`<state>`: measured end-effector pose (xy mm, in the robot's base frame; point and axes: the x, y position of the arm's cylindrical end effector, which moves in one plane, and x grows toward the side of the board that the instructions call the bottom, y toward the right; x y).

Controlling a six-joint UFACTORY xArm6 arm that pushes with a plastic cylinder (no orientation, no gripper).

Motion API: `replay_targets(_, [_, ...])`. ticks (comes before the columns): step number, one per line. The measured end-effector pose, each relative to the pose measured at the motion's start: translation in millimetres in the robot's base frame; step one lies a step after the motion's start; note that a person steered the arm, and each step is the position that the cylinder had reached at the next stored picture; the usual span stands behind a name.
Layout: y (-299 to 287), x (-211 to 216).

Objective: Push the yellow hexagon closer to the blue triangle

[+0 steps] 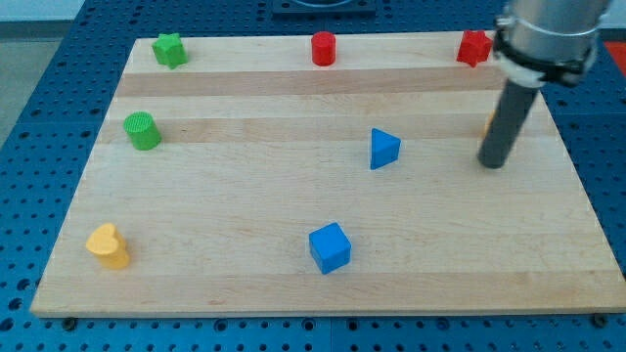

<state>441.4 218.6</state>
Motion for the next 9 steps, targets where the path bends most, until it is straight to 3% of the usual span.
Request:
replay_targets(2, [52, -27])
replay_targets(4, [37, -70])
replay_targets(8, [44, -42])
replay_targets(9, [22, -42])
